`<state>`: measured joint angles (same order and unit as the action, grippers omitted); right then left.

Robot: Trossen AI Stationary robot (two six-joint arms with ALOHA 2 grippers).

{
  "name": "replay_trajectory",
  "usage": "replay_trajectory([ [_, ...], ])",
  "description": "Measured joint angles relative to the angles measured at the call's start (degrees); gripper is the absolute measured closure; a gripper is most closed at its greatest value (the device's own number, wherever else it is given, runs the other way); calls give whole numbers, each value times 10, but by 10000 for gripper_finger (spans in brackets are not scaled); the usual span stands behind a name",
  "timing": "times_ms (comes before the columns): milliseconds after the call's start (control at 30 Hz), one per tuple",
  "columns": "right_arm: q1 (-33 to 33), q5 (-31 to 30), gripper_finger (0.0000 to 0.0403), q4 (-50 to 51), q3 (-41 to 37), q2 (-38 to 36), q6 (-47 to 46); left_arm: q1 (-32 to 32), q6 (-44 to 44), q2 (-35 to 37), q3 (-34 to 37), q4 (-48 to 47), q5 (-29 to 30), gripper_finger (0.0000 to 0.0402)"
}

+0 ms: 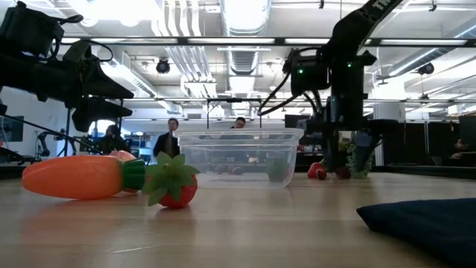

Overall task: Pick and placing Produce into tupperware
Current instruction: Put the red cherry into the transparent bin

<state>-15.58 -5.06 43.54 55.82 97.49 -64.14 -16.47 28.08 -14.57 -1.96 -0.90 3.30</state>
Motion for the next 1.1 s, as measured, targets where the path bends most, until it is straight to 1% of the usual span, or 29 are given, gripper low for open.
replay_trajectory([
  [267, -1, 6, 188, -23, -7, 12, 12, 0, 0, 0, 0, -1, 0, 175],
  [567, -1, 5, 223, -22, -12, 12, 12, 0, 0, 0, 0, 0, 0, 175],
  [1100, 1, 16, 309, -24, -8, 12, 11, 0, 0, 0, 0, 0, 0, 175],
])
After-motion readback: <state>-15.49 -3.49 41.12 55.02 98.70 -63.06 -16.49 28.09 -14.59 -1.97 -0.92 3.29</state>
